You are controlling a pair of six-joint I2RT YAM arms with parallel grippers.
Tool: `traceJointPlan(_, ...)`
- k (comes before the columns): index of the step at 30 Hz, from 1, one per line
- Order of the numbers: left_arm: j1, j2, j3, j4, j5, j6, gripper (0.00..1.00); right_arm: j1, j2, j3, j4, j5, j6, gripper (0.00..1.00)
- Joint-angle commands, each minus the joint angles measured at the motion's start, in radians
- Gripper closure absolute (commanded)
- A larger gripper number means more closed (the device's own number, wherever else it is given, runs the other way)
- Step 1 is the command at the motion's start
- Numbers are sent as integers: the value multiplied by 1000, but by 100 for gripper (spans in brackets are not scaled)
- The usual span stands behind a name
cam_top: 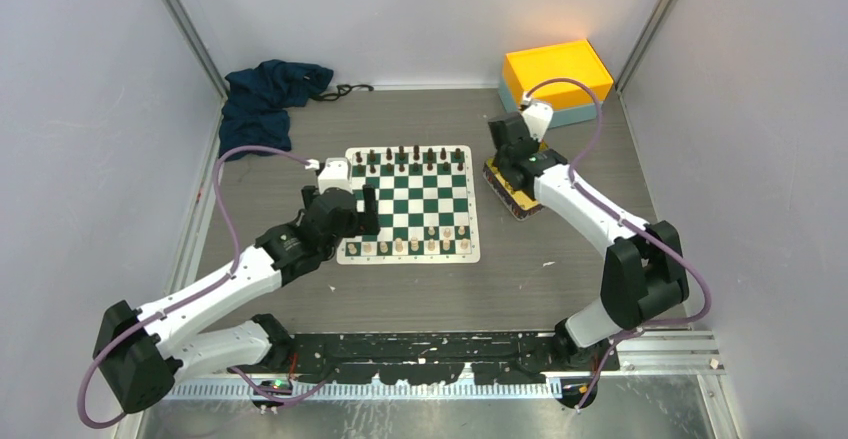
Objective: Set up the chess pieces on the board
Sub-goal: Pick up the chess piece from the storage box.
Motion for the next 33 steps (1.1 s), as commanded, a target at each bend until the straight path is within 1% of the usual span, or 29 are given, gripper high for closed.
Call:
traceJointPlan(1,-2,21,40,70,-1,14,4,-102,-1,-44,13,-15,2,64)
traceJointPlan(7,-3,47,45,89,13,14,4,-223,54,-74,41,-64,20,63)
traceJointPlan(10,-2,50,42,94,15,14,4,-254,78,-84,61,-81,23,63)
traceJointPlan(18,-3,55,30,109,28,11,4,-303,145,-95,92,-118,31,63)
traceJointPlan(33,-2,89,21,137,44,5,4,-351,222,-92,129,-156,22,63)
